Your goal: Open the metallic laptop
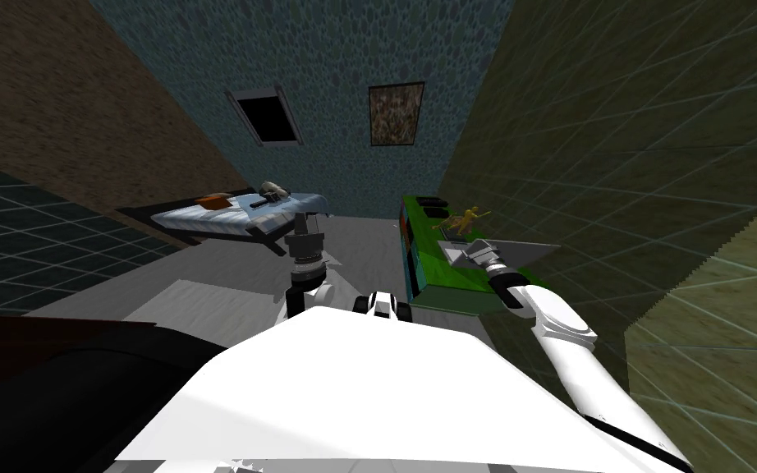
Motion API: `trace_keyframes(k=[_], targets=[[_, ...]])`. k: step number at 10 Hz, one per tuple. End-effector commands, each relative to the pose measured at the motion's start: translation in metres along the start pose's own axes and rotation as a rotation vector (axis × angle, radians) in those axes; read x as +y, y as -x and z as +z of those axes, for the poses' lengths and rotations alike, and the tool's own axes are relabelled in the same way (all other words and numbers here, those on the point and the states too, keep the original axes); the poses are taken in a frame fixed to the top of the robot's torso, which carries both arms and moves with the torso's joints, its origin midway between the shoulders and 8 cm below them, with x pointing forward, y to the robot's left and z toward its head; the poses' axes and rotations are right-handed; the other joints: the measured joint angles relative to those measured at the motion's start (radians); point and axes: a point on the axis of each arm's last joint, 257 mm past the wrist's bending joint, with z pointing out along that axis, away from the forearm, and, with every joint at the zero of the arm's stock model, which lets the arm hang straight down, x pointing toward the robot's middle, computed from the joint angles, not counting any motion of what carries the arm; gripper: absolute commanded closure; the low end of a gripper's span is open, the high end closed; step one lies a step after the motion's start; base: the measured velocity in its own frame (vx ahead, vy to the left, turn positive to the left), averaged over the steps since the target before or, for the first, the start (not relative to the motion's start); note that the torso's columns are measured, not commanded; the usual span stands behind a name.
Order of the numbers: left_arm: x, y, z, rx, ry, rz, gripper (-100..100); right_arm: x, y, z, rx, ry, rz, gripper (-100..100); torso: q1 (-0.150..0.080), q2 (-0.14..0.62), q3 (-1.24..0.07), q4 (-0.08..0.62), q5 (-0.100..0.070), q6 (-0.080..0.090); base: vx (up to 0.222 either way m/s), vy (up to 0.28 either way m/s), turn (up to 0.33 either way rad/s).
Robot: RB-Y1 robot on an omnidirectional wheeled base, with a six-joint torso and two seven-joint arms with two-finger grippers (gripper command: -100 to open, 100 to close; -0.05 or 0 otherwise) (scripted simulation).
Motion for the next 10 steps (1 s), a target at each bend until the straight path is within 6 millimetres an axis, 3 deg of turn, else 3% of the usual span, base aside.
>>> trace_keyframes(k=[1, 2, 3, 5, 6, 7, 8, 9, 10], targets=[[0.000, 0.000, 0.000, 0.000, 0.000, 0.000, 0, -0.012, -0.012, 0.001, 0.028, -0.016, -0.006, -100, -0.001, 0.001, 0.001, 0.000, 0.000, 0.001, 0.027, 0.009, 0.151], [0.000, 0.000, 0.000, 0.000, 0.000, 0.000, 0, -0.006, -0.006, 0.001, 0.014, -0.006, -0.007, -100, -0.001, 0.000, 0.000, 0.000, 0.000, -0.001, 0.015, 0.003, 0.040], [0.000, 0.000, 0.000, 0.000, 0.000, 0.000, 0, -0.007, -0.007, 0.001, 0.017, -0.008, -0.006, 100, 0.000, 0.001, 0.000, 0.000, 0.000, 0.001, 0.000, 0.000, 0.000], [0.000, 0.000, 0.000, 0.000, 0.000, 0.000, 0, -0.002, -0.043, -0.012, 0.076, 0.054, 0.020, 100, 0.002, 0.002, 0.002, 0.001, 0.000, 0.001, 0.012, 0.046, 0.185], [0.000, 0.000, 0.000, 0.000, 0.000, 0.000, 0, -0.013, -0.046, -0.012, 0.080, 0.056, 0.007, 100, 0.003, 0.001, 0.001, 0.000, 0.000, 0.000, 0.014, 0.059, 0.085], [0.000, 0.000, 0.000, 0.000, 0.000, 0.000, 0, -0.012, -0.065, -0.020, 0.115, 0.084, 0.027, 100, 0.001, 0.000, 0.000, -0.001, 0.000, 0.000, 0.019, 0.062, 0.165], [0.000, 0.000, 0.000, 0.000, 0.000, 0.000, 0, -0.018, -0.065, -0.020, 0.114, 0.085, 0.013, 100, 0.000, 0.000, 0.000, 0.000, 0.000, 0.000, 0.020, 0.040, 0.071], [0.000, 0.000, 0.000, 0.000, 0.000, 0.000, 0, -0.019, -0.084, -0.028, 0.151, 0.110, 0.035, 100, -0.001, 0.000, 0.000, 0.000, -0.001, 0.001, 0.028, 0.047, 0.136], [0.000, 0.000, 0.000, 0.000, 0.000, 0.000, 0, -0.025, -0.084, -0.028, 0.151, 0.111, 0.019, 100, 0.000, 0.001, 0.001, 0.000, 0.000, 0.001, 0.021, 0.036, 0.085]])
